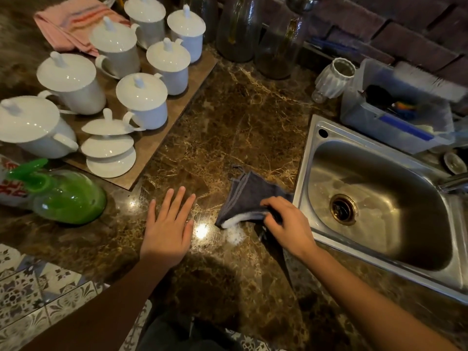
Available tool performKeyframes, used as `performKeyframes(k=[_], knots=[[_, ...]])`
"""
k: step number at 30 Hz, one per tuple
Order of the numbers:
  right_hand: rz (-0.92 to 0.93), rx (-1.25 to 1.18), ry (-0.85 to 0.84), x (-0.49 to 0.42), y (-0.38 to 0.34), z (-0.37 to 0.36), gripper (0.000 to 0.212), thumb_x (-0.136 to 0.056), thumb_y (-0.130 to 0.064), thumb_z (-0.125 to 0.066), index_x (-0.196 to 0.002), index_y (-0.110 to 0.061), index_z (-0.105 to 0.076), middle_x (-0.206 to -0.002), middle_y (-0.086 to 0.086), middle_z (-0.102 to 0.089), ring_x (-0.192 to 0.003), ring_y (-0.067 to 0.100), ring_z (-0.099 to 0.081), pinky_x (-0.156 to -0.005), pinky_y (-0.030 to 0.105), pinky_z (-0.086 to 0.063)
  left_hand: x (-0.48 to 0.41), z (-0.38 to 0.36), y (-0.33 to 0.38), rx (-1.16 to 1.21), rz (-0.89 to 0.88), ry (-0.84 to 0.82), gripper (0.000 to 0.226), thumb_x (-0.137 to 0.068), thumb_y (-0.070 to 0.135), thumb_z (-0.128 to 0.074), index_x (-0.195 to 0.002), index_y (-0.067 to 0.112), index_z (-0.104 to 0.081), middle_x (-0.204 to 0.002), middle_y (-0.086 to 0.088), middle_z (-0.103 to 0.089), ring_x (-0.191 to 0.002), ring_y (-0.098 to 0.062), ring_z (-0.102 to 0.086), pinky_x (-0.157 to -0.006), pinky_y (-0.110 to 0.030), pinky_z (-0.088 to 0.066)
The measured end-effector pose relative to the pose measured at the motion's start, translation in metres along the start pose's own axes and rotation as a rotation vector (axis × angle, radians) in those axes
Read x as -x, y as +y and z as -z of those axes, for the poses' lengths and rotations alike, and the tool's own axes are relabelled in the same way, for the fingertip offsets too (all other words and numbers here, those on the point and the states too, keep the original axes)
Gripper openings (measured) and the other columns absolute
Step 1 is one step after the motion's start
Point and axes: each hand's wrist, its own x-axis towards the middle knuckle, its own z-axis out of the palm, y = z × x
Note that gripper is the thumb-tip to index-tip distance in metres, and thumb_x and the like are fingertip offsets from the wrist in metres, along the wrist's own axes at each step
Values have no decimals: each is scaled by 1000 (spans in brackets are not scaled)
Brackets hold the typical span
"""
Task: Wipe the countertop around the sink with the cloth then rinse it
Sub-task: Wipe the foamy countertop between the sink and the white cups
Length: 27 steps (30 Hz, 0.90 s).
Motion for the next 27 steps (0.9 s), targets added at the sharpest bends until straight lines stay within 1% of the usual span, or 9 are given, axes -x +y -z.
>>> performKeyframes(k=[5,13,17,20,21,22,23,25,27], knots=[[82,-79,104,-1,-16,1,21,-93,-21,-52,-111,-25,-61,-101,-8,-57,-92,9,-55,-71,37,-50,0,0,0,-3,12,-5,57,-98,40,-20,-153,24,-22,-161,-1,-16,-149,-21,-9,-118,-52,-12],[281,94,-19,42,-23,-23,26,-87,-28,-51,-110,-24,-59,-102,-7,-50,-91,11,-55,-59,28,-50,-1,-1,-1,-4,18,-17,57,-98,39,-20,-153,25,-20,-162,-1,-15,-150,-22,-8,-117,-53,-13],[278,167,-88,58,-25,-36,20,-80,-40,-56,-95,-28,-61,-94,-8,-46,-87,10,-46,-68,30,-42,-1,0,-1,0,11,-15,57,-97,38,-21,-153,24,-22,-161,-2,-18,-149,-23,-12,-117,-53,-14],[164,119,72,44,-33,-41,37,-85,-51,-49,-111,-28,-62,-112,-4,-50,-107,15,-46,-87,40,-42,-1,0,0,13,13,-9,57,-97,38,-22,-153,25,-22,-161,-2,-17,-149,-22,-11,-117,-52,-13],[85,129,96,33,-37,-44,47,-86,-56,-44,-123,-29,-58,-127,1,-48,-123,20,-41,-99,47,-37,-1,0,0,17,11,-8,57,-97,38,-22,-153,25,-21,-161,-1,-17,-149,-22,-10,-117,-52,-12],[-3,146,70,21,-42,-48,57,-87,-61,-38,-135,-33,-49,-144,4,-37,-137,25,-28,-110,54,-26,-1,0,0,19,12,-6,57,-97,38,-23,-153,26,-20,-162,-1,-16,-149,-21,-9,-117,-51,-12],[-79,176,6,9,-47,-55,65,-86,-67,-30,-144,-37,-36,-157,4,-21,-146,28,-10,-114,59,-10,-1,0,0,21,14,-4,57,-97,37,-24,-153,26,-20,-162,0,-16,-150,-21,-9,-117,-51,-13],[-127,296,-96,-5,-53,-73,74,-84,-74,-19,-151,-43,-13,-163,1,7,-147,30,15,-110,64,9,-1,-1,0,17,19,6,57,-97,36,-27,-153,25,-22,-161,-1,-18,-149,-21,-12,-117,-51,-16],[-100,388,-105,-13,-51,-85,74,-84,-74,-18,-151,-45,-9,-163,1,9,-146,34,18,-107,68,12,0,-3,0,-6,10,20,56,-97,33,-31,-152,24,-25,-160,-3,-21,-148,-23,-16,-117,-52,-18]])
